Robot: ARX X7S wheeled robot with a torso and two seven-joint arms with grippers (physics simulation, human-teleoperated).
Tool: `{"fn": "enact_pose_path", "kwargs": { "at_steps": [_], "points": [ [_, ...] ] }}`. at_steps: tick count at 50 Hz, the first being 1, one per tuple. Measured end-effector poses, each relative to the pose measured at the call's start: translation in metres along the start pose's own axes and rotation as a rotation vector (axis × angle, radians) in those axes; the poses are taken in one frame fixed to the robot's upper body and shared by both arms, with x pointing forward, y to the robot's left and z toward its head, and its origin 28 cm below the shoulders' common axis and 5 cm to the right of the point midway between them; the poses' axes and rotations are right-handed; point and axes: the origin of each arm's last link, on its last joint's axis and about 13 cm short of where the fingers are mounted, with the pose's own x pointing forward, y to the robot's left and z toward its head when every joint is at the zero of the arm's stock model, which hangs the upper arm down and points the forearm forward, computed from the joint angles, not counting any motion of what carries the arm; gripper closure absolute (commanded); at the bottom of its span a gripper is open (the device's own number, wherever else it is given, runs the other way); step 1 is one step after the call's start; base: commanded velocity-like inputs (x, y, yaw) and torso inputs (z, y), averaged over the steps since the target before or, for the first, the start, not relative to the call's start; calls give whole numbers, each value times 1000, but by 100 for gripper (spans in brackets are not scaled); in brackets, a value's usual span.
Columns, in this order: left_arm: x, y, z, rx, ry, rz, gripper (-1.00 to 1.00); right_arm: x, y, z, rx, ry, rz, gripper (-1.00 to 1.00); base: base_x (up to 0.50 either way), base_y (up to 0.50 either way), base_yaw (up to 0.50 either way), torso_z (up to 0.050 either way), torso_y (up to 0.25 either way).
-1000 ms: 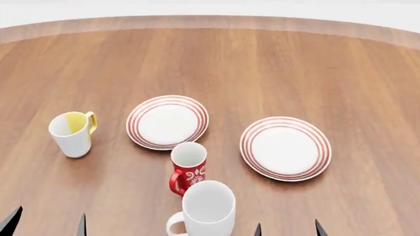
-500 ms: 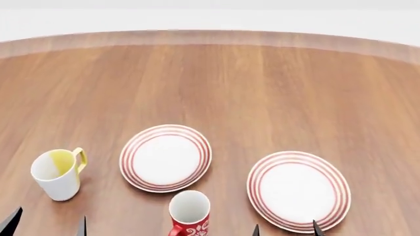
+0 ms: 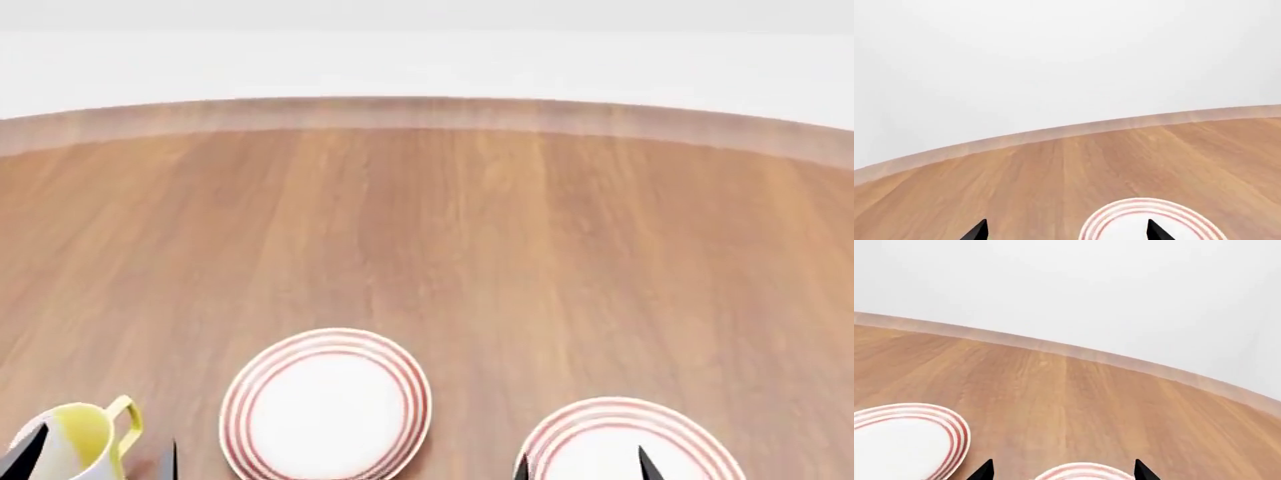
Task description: Put the white mug on the left plate.
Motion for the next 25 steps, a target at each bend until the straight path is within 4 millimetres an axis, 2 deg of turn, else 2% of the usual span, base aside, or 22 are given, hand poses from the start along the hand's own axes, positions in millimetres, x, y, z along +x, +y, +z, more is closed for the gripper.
{"fn": "enact_pose_path", "kwargs": {
  "at_steps": [7,15,25],
  "points": [
    [-1,0,-1,0,1,-2,-100,0,0,0,1,-2,-5,-100,363,11,0,0,0],
    [-3,0,-4,22,-8,-32,-100,0,-1,0,-4,-8,-13,-100,0,0,0,0,1],
    [-27,9,-2,104,-38,-159,-100,-1,-1,-1,-6,-9,-16,-100,0,0,0,0,0]
  ]
}}
